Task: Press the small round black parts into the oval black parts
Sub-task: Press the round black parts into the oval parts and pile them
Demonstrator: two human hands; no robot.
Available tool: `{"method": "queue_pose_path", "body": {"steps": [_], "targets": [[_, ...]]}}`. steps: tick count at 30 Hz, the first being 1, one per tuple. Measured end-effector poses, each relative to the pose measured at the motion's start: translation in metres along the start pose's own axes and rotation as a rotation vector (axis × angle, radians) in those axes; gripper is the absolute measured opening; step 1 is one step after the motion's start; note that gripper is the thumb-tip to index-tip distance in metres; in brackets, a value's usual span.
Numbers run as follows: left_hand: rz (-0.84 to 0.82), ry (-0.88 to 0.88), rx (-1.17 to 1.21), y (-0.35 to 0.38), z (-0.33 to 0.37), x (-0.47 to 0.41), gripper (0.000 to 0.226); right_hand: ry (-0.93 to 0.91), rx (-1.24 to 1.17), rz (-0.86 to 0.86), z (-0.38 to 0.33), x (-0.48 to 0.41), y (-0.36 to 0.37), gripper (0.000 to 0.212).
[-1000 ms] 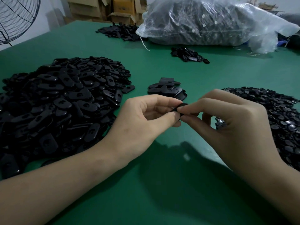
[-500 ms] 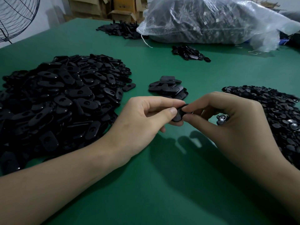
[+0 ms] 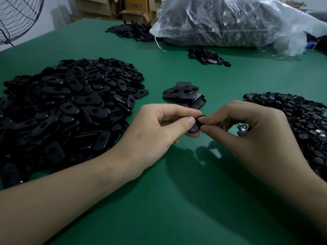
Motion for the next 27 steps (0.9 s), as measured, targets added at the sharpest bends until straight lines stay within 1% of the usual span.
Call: {"method": "queue_pose_path", "body": {"steps": [4,7,10,12,13,14,16,18,20,22,27], "targets": [[-0.002,-0.024,0.046,0.0,0.001,0.0,0.017,-0.044,0.06,-0.008,-0.005,0.002,0.001,0.007],[0.015,-0.027,0.085,0.0,0.002,-0.001,0.024,-0.066,0.071,-0.009,-0.006,0.002,0.001,0.009],[0.029,-0.039,0.089,-0.001,0.002,-0.001,0.032,-0.056,0.055,-0.034,-0.007,0.003,0.003,0.011],[0.017,-0.024,0.054,0.0,0.002,-0.001,0.03,-0.033,0.027,-0.026,-0.006,0.003,0.004,0.012],[0.015,-0.006,0.041,0.001,0.003,-0.001,0.027,0.0,-0.025,-0.009,-0.005,0.004,0.004,0.012],[0.017,0.017,0.034,0.002,0.004,-0.001,0.025,0.061,-0.131,0.009,-0.002,0.005,0.005,0.011],[0.027,0.075,0.015,0.003,0.007,0.0,0.023,0.239,-0.444,0.024,0.005,0.007,0.01,0.014],[0.045,0.137,-0.021,0.003,0.011,0.002,0.024,0.402,-0.666,-0.008,0.01,0.011,0.022,0.019],[0.071,0.191,-0.06,0.003,0.015,0.004,0.026,0.49,-0.767,-0.054,0.012,0.013,0.031,0.018],[0.086,0.239,-0.113,0.004,0.018,0.007,0.028,0.523,-0.853,-0.071,0.012,0.013,0.034,0.013],[0.115,0.308,-0.227,0.004,0.024,0.01,0.028,0.591,-1.033,-0.117,0.008,0.015,0.037,0.014]]}}
Point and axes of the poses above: each hand's wrist, its own x-axis away from the middle knuckle, its own y-axis out of the palm, z = x × y, the point moved 5 cm from there along -x, towards the middle knuckle, and after that the axes turned 2 degrees about x, right-handed, at the moved point
